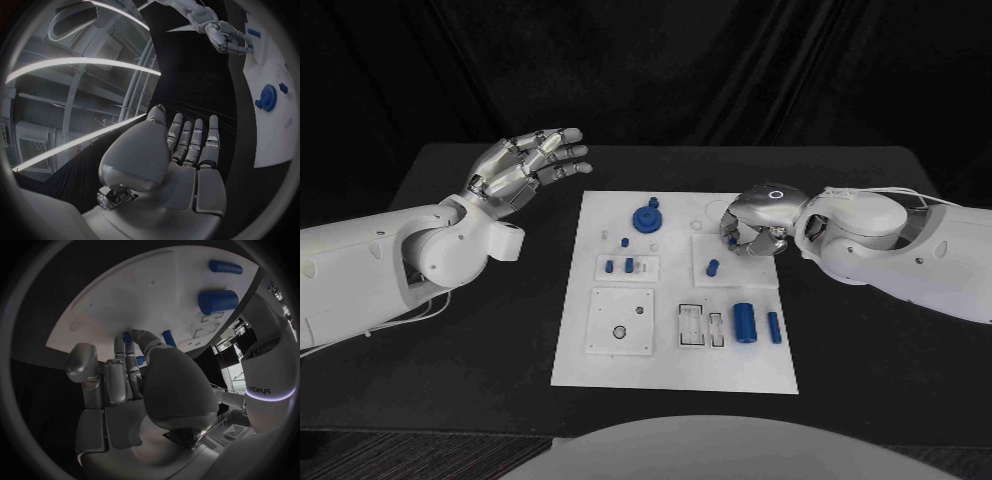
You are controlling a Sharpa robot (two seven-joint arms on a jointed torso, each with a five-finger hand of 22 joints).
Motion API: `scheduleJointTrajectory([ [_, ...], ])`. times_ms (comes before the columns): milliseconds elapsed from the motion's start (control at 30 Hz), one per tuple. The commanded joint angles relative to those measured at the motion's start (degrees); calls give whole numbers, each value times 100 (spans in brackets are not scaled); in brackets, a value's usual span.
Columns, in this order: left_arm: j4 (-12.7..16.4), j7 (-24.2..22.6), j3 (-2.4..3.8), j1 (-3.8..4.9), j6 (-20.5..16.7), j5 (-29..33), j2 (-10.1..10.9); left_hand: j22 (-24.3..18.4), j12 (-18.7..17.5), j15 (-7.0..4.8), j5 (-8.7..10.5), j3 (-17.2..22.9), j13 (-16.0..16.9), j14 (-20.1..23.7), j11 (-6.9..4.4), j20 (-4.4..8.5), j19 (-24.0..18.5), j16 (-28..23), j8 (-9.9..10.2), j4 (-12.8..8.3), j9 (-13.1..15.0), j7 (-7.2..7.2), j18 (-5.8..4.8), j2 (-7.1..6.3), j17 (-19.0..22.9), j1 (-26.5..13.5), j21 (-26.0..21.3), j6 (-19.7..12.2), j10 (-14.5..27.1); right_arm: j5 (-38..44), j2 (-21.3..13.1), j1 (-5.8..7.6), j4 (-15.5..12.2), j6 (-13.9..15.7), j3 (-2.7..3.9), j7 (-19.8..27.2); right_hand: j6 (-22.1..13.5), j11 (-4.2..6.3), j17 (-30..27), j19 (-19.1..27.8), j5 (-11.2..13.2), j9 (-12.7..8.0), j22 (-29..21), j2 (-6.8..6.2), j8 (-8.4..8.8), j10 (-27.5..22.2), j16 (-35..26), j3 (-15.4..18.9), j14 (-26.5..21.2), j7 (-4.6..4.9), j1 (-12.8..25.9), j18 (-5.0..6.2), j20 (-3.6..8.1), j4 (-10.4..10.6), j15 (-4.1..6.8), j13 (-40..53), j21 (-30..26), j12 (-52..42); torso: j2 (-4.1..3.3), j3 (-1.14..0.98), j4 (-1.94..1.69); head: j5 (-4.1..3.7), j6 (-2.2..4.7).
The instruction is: Assemble the parts on the task board
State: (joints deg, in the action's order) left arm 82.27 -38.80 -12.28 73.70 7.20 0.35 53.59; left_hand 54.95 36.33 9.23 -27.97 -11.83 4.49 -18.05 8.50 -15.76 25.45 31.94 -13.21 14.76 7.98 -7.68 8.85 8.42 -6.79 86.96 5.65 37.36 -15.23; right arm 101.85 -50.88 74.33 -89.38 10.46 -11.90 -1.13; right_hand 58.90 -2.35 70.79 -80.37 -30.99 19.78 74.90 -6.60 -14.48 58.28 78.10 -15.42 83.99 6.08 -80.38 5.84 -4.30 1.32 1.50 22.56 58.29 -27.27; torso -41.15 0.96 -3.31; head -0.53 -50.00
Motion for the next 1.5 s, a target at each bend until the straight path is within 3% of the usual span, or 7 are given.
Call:
scheduleJointTrajectory([
  [33, -8, -1138, 5, -11, 102, 49, -16, -10, 43, 62, -46, 1, -19, -4, 11, -39, 25, 37, -38, -53, -13, -24, 106, -11, 15, 76, -24, -18, 54, -12, -18, -14, -27, 149, 2, 89, 71, 4, -25, -19, 12, 38, 757, 49, -45, 83, -1, -26, 116, 2, -89, -10, 22, -57, 47, -7, 28, 11, 1, 0, 1, 14, 0],
  [533, -41, -1023, 5, -18, 151, 49, -23, -16, 68, 102, -214, 40, -67, -9, 45, -61, 60, 62, -49, -142, -39, -49, 88, -6, 53, 158, -34, -42, 93, -27, -162, 1, -143, 340, 3, 64, 2, -31, -139, 28, 103, 93, 744, 58, 13, 170, -90, -120, 72, 46, -141, -5, 11, -144, 20, -119, -27, 188, 3, 2, -1, 30, 0],
  [800, -56, -971, 5, -19, 175, 49, -39, -18, 75, 120, -264, 67, -74, -11, 66, -66, 73, 70, -53, -179, -48, -57, 78, 6, 65, 192, -37, -48, 107, -126, -247, 175, -284, 415, 4, 84, -21, -41, -184, 40, 187, 84, 747, 75, 61, 213, -124, -167, 55, 58, -165, -7, 1, -166, 10, -189, -15, 286, 7, 5, 0, 50, 0],
  [1067, -97, -916, 5, -20, 179, 49, -60, -19, 81, 127, -309, 89, -76, -12, 79, -66, 83, 77, -57, -213, -55, -66, 71, 9, 75, 217, -40, -52, 117, -435, -393, 384, -687, 280, 4, 34, 61, -39, -197, 34, 312, 12, 763, 68, 196, 417, -139, -254, 60, 54, -147, -15, -7, -158, 9, -407, 65, 566, 2, 5, -2, 87, 0],
  [1267, -149, -880, 5, -37, 213, 49, -102, -20, 83, 131, -341, 109, -77, -8, 85, -65, 87, 79, -56, -235, -60, -72, 66, 18, 82, 235, -43, -58, 127, -650, -425, 423, -1065, 156, 4, 90, 136, -37, -187, 7, 400, -77, 777, 62, 321, 570, -136, -314, 83, 49, -142, -26, -4, -143, 14, -579, 141, 802, 4, 4, -2, 109, 0],
  [1500, -194, -835, 5, -61, 257, 49, -150, -21, 83, 134, -351, 126, -78, -3, 91, -65, 87, 80, -55, -249, -64, -75, 63, 29, 86, 249, -46, -64, 137, -736, -237, 417, -1357, 90, 4, 229, 208, -27, -177, -22, 480, -167, 792, 61, 416, 721, -136, -353, 103, 44, -150, -38, 2, -133, 22, -705, 216, 970, 5, 2, -1, 200, 0],
])
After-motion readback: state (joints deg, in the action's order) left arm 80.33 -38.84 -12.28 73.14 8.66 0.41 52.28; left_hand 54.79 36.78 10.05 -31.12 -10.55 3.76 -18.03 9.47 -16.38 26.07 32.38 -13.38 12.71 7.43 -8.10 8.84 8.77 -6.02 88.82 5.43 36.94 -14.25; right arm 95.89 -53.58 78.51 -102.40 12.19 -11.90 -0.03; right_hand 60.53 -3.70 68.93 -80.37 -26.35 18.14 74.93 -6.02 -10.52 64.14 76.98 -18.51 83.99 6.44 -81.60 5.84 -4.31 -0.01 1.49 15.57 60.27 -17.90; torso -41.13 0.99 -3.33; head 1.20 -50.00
